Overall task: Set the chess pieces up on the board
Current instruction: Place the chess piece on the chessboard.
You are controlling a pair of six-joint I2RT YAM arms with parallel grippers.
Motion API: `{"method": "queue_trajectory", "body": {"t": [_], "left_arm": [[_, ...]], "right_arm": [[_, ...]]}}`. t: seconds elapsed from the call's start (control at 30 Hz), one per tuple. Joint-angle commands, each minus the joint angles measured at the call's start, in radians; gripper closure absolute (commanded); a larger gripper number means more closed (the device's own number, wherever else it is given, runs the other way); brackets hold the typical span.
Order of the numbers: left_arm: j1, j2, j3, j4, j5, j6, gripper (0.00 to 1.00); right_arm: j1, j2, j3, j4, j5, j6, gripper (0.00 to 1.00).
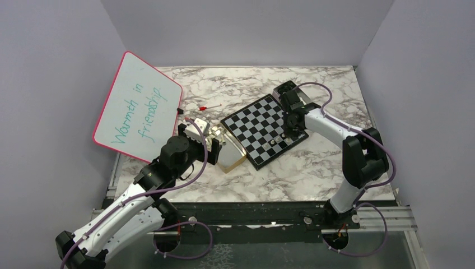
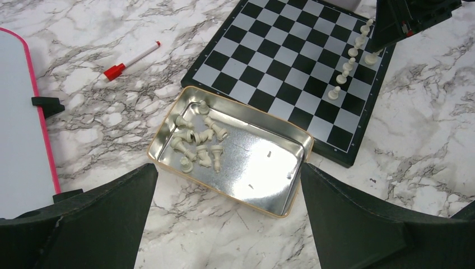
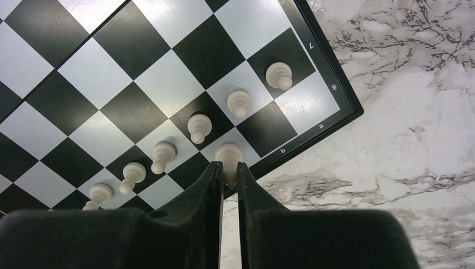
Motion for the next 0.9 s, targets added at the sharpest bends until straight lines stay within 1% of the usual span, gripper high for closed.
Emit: {"method": "queue_trajectory", "body": {"t": [0.0, 0.23, 0.77, 0.87], "left_arm": [[-0.001, -0.013, -0.008, 0.012, -0.024, 0.010, 0.01], [-0.002, -0.016, -0.014, 0.021, -0.012, 0.019, 0.01], [-0.001, -0.016, -0.016, 0.025, 0.011, 0.028, 0.01], [-0.001, -0.016, -0.014, 0.024, 0.016, 0.027, 0.01]], "right_arm": [[-0.008, 0.034, 0.027, -0.045, 0.015, -0.005, 0.82], [-0.008, 0.035, 0.037, -0.053, 0.017, -0.002, 0.78], [-0.008, 0.033, 0.061, -0.057, -0.001, 0.003, 0.74], [-0.007, 0.024, 0.064, -0.058, -0.007, 0.005, 0.71]]}}
